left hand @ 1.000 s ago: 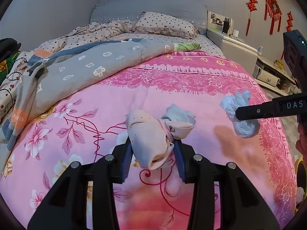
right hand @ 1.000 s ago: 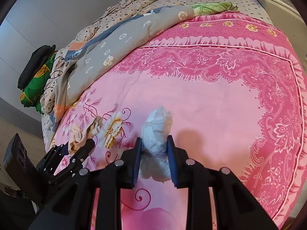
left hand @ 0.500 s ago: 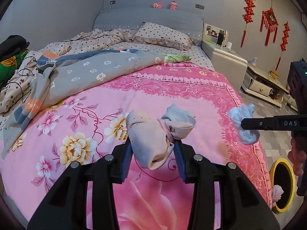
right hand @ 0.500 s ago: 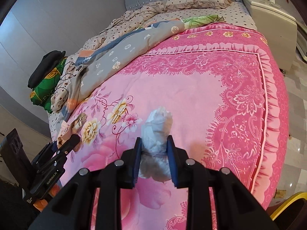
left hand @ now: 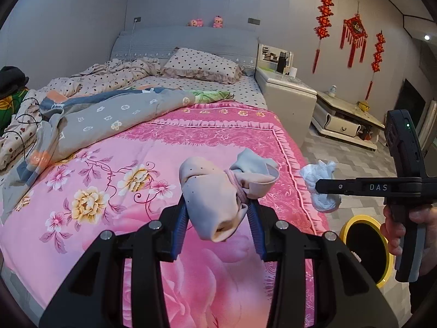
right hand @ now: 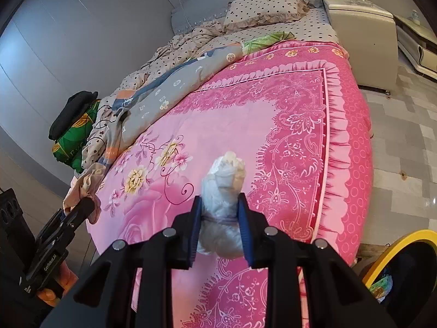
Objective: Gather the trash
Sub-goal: 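Carry the beige cloth and tissue bundle over the bin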
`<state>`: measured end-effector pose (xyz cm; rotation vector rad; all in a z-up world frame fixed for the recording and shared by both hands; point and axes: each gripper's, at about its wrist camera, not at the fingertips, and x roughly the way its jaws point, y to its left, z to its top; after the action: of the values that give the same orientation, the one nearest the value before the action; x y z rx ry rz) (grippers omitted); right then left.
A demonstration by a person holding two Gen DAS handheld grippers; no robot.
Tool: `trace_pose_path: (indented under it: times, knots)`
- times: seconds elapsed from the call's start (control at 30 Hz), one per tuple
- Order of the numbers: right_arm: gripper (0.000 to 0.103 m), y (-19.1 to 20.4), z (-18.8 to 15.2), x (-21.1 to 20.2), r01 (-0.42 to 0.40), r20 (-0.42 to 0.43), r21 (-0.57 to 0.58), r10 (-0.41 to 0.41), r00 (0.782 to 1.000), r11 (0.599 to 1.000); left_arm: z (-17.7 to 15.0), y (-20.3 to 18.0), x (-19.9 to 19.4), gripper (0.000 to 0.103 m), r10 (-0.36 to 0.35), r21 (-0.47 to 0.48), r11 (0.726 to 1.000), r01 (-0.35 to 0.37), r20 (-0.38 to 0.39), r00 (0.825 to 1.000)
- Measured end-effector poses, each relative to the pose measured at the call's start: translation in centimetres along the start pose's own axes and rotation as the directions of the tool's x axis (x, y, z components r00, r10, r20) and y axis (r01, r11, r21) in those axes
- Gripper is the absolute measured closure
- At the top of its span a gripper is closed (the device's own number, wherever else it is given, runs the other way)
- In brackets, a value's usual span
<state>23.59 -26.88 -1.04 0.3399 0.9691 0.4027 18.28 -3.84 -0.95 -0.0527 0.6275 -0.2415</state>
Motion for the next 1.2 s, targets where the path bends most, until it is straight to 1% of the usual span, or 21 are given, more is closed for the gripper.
trace_pose_path:
  times: [0.37, 0.5, 0.77, 0.93, 1.1, 1.2]
  knots:
    - [0.079, -2.9, -2.9, -6.2, 0.012, 0.085, 0.043, -0.015, 0.996, 0.999, 0.2, -6.6, -4.7, 0.065, -0.09, 0.065, 0.994, 0.085, 0.067, 0.994]
    - [0.079, -3.9, -3.9, -8.4, 0.016, 0.12, 0.059, -0.024, 0.993, 0.998, 0.2, -8.7, -5.7, 0.064, -0.115, 0.09, 0.99, 0.108, 0.081, 0.99]
    - [0.079, -6.5, -5.7, -12.3, 0.033, 0.174, 0.102, -0.051, 0.983, 0.994, 0.2, -13.1, -6.4, 0.064, -0.179, 0.133, 0.977, 0.167, 0.08, 0.981]
    - [0.079, -8.6, -7.0, -14.7, 0.056, 0.21, 0.141, -0.086, 0.974, 0.988, 0.2, -15.8, -6.3, 0.064, -0.218, 0.164, 0.965, 0.204, 0.068, 0.974]
    - [0.078, -11.4, -8.4, -16.8, 0.093, 0.239, 0.192, -0.138, 0.961, 0.977, 0.0, -18.8, -5.6, 0.063, -0.255, 0.197, 0.95, 0.241, 0.05, 0.966]
    - [0.078, -13.1, -9.4, -18.1, 0.15, 0.256, 0.225, -0.207, 0.944, 0.963, -0.3, -20.8, -4.7, 0.061, -0.283, 0.208, 0.94, 0.272, 0.027, 0.959]
